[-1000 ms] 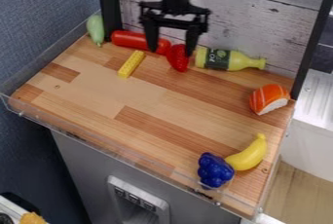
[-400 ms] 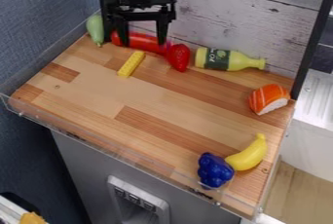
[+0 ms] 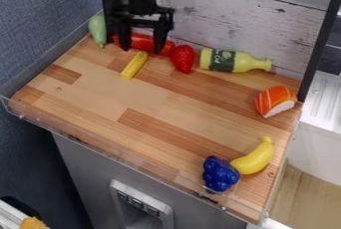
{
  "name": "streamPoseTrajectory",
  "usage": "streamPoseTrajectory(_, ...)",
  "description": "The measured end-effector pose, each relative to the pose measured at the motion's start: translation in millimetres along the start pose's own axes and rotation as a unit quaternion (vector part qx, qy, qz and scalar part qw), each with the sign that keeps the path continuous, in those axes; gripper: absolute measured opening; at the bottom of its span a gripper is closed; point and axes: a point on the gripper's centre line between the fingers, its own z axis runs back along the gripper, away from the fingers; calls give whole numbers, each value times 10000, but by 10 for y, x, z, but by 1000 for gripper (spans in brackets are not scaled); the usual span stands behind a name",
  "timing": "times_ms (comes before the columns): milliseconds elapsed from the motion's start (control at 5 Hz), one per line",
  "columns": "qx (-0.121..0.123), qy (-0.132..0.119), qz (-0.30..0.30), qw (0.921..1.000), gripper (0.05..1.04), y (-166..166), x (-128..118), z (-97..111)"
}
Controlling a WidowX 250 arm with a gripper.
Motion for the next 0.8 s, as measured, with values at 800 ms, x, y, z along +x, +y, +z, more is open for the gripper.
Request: streamPoseTrajectory(800,32,-162,651,9977,640,99,178,-301)
